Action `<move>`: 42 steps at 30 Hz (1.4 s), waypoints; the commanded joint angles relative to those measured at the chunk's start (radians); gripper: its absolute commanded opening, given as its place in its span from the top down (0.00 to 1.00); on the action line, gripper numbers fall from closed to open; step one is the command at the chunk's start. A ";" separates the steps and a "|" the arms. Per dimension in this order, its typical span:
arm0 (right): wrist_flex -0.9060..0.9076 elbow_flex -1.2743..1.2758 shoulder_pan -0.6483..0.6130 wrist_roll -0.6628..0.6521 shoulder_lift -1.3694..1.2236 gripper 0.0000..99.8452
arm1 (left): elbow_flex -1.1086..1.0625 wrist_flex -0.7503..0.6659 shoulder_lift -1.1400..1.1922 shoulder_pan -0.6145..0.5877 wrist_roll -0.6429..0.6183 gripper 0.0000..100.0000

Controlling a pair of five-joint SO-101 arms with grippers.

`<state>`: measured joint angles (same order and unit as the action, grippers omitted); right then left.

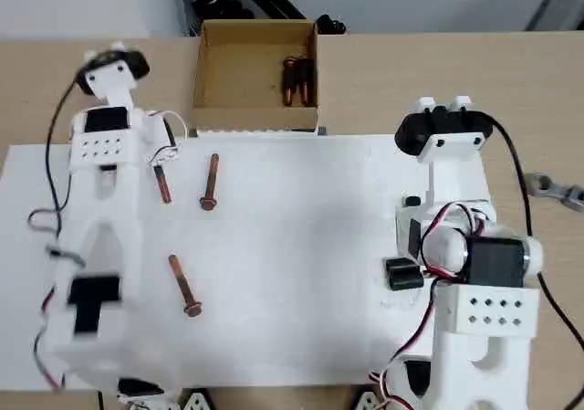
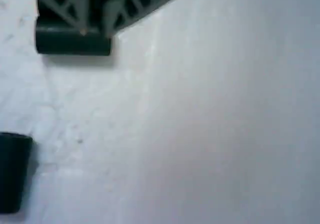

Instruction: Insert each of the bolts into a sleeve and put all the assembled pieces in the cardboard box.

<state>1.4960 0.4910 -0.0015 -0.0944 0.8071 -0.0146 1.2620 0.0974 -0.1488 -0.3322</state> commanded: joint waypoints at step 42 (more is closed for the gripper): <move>-0.410 -0.011 0.136 -0.032 -0.618 0.90 | -0.294 0.121 -0.801 0.008 0.175 0.99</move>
<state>1.1047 0.4895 0.1488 -0.1358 0.1949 -0.3138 1.3786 -0.6651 -0.1396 -0.1634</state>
